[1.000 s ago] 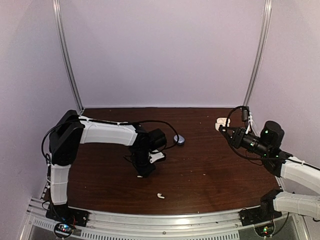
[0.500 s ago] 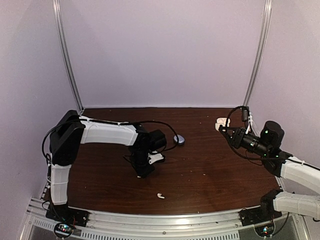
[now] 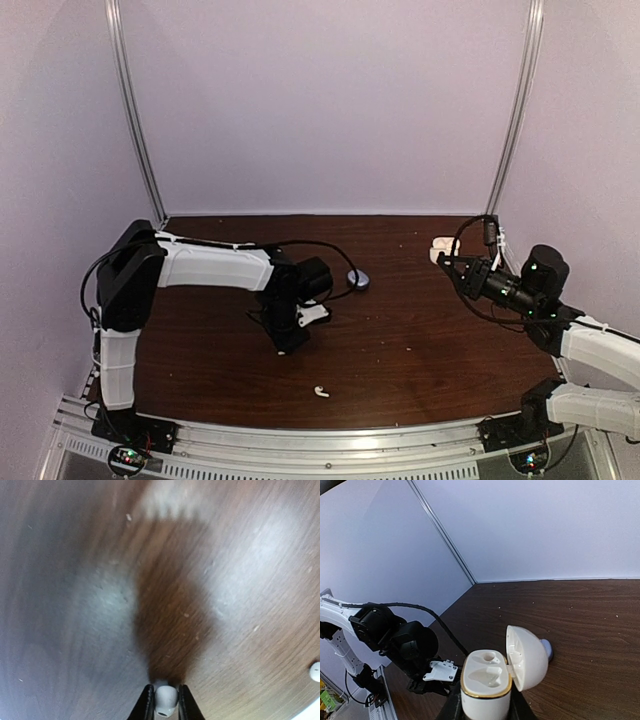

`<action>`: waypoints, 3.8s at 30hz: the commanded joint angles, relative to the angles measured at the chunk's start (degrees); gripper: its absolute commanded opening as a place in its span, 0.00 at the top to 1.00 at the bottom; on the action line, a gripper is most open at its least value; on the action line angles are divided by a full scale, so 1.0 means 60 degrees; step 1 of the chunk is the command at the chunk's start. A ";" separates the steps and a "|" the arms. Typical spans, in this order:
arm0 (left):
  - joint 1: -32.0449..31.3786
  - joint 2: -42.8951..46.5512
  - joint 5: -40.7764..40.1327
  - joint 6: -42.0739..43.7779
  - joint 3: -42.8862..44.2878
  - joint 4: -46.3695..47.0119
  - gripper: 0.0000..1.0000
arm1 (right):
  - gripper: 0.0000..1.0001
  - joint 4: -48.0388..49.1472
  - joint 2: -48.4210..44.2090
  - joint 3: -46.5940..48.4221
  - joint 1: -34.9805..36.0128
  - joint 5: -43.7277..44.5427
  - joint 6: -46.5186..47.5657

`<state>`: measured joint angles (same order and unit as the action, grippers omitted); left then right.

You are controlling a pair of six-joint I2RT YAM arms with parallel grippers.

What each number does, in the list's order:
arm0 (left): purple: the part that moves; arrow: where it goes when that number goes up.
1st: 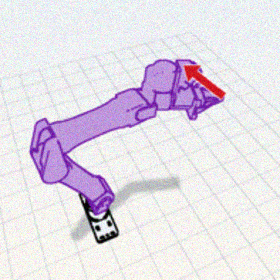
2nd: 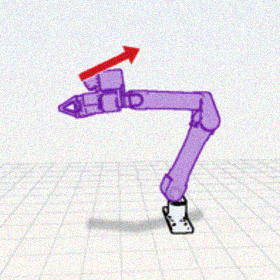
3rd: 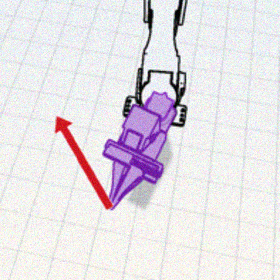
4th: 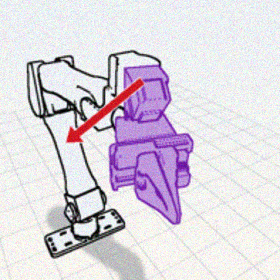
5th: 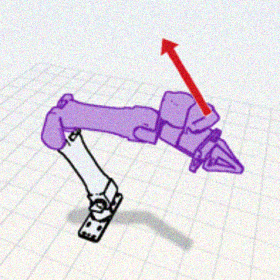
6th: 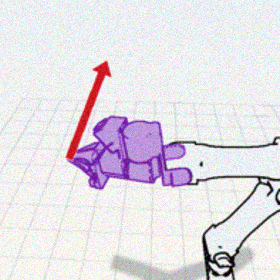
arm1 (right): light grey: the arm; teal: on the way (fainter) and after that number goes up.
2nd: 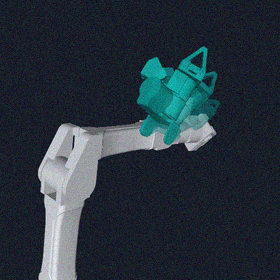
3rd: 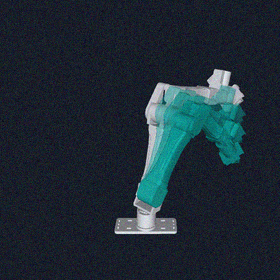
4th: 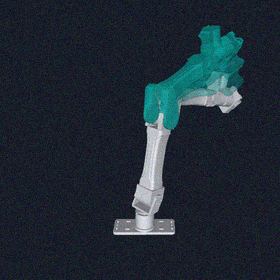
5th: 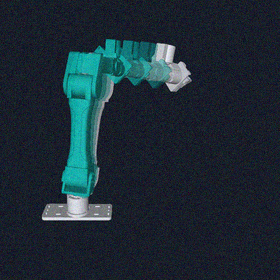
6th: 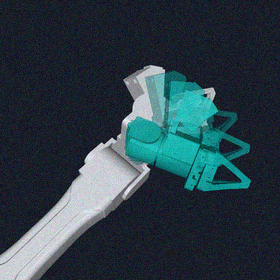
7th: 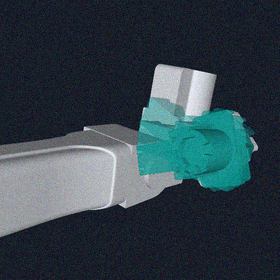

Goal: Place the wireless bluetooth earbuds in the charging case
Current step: Pick up the left earbud from the center of the board, then insert the left earbud into the left side groove of the charging case.

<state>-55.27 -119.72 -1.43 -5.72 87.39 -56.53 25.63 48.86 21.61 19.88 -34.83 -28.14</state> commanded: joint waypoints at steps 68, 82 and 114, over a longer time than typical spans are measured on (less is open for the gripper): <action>-0.2156 0.5505 0.1453 0.0132 -0.3792 1.4871 0.92 | 1.00 0.6778 0.2437 -0.0166 0.6799 0.5135 0.6717; -0.2156 0.5140 0.0942 -0.0115 -0.3503 1.4364 0.92 | 1.00 0.7047 0.2255 -0.0305 0.6865 0.5206 0.6857; -0.2171 0.4455 0.0541 -0.1002 -0.3017 1.3352 0.58 | 1.00 0.7916 0.2710 -0.0510 0.6868 0.6593 0.6798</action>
<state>-68.29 -92.77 -1.19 -13.17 68.18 26.70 67.99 65.34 19.16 60.77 3.55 13.52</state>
